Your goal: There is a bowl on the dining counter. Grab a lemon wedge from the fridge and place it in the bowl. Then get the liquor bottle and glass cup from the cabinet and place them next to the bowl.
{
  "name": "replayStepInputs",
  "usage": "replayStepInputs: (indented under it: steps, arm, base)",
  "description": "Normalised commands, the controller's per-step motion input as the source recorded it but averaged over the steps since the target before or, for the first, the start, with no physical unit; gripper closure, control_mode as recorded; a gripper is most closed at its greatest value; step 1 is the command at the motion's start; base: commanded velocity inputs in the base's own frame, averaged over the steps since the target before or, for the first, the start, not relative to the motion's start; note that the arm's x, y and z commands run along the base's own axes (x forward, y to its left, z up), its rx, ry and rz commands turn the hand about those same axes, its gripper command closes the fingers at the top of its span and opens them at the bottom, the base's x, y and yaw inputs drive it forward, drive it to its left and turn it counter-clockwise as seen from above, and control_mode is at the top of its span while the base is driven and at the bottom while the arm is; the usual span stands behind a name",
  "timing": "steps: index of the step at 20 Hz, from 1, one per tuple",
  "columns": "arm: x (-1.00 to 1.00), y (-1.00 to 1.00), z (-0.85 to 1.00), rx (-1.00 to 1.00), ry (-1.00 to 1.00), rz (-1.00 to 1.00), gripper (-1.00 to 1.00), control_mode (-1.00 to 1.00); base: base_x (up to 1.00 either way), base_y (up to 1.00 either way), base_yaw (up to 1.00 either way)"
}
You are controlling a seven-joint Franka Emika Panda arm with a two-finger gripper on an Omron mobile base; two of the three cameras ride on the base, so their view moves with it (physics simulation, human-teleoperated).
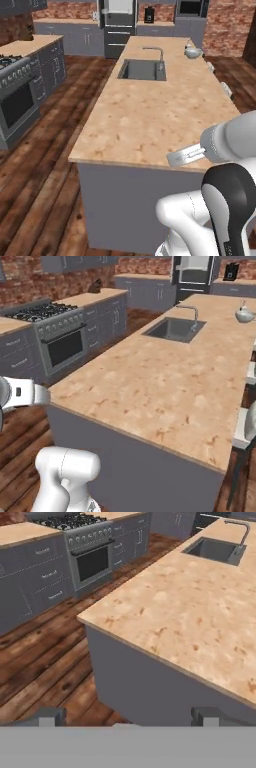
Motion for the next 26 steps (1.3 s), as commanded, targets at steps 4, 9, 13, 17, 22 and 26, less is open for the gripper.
replayStepInputs:
  steps: [4, 9, 13, 17, 22, 26]
  arm:
    - [0.0, 0.0, 0.0, 0.0, 0.0, 0.0, -1.0, 1.0]
    - [0.0, 0.0, 0.0, 0.0, 0.0, 0.0, -1.0, 1.0]
    - [0.0, 0.0, 0.0, 0.0, 0.0, 0.0, -1.0, 1.0]
    - [0.0, 0.0, 0.0, 0.0, 0.0, 0.0, -1.0, 1.0]
    - [0.0, 0.0, 0.0, 0.0, 0.0, 0.0, -1.0, 1.0]
    - [0.0, 0.0, 0.0, 0.0, 0.0, 0.0, -1.0, 1.0]
  base:
    - [0.53, 1.0, -0.02]
    - [0.52, 1.0, -0.03]
    - [0.53, 1.0, -0.04]
    - [0.56, 1.0, -0.06]
    - [0.73, 1.0, -0.21]
    - [0.77, 0.95, -0.33]
